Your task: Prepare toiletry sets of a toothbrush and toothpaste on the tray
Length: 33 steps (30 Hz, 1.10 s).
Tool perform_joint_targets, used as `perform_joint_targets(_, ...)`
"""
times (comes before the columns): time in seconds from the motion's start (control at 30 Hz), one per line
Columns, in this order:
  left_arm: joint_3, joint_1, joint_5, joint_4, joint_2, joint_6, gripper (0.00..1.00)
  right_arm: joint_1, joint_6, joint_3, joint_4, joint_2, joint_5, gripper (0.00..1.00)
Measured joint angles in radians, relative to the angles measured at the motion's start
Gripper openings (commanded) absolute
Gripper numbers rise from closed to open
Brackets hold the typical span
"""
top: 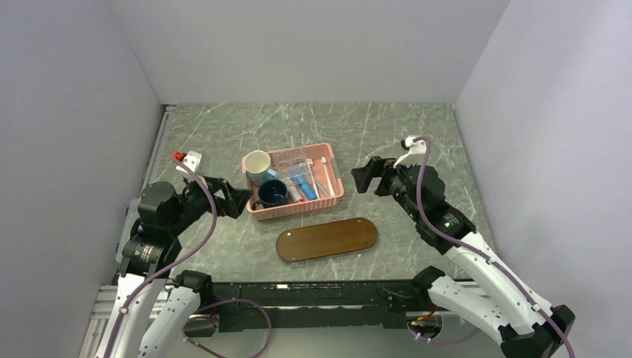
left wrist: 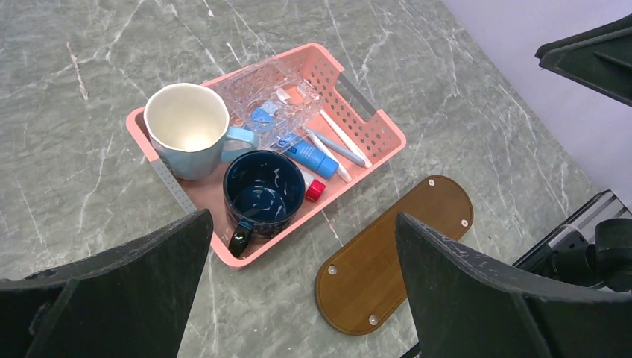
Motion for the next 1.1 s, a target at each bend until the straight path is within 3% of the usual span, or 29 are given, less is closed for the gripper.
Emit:
perform_joint_targets(0.5,0.0,0.001,-0.046,-0.012,0.016,-0.001,0.99,0.003,-0.12,0.089,-0.071,0.122,0.089,0.97)
perform_joint_targets(0.8,0.0,0.002,-0.098,-0.028,0.018,-0.002,0.99,0.003,-0.108,0.207,-0.177,0.347,0.144,0.91)
perform_joint_targets(1.1,0.0,0.003,-0.136,-0.046,0.018,-0.009,0.99,0.004,-0.064,0.261,-0.194,0.518,0.09,0.83)
